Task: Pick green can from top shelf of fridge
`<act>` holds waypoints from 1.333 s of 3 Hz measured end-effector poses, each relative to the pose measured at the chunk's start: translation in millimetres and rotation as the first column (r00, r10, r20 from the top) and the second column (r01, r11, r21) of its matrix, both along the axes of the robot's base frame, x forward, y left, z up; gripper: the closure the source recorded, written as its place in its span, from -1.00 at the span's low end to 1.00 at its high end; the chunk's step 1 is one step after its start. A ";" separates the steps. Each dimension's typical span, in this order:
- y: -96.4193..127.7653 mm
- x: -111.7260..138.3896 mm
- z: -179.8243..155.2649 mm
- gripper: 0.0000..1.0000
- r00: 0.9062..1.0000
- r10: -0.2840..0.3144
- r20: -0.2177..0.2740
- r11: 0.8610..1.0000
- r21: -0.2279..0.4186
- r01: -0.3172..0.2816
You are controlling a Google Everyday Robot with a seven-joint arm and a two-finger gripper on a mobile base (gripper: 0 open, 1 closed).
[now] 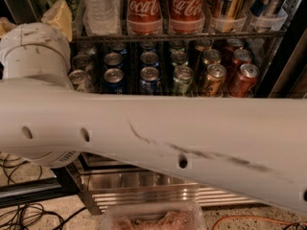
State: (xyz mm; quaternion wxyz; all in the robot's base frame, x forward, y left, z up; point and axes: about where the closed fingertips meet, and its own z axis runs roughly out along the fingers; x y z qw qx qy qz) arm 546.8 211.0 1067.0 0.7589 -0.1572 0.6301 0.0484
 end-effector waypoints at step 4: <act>-21.6 5.8 -3.4 -0.24 0.996 -0.086 -0.002 0.996 -0.013 0.086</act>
Offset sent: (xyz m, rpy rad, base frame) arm 0.0193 -0.0114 -0.0098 -0.0296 0.0024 -0.0809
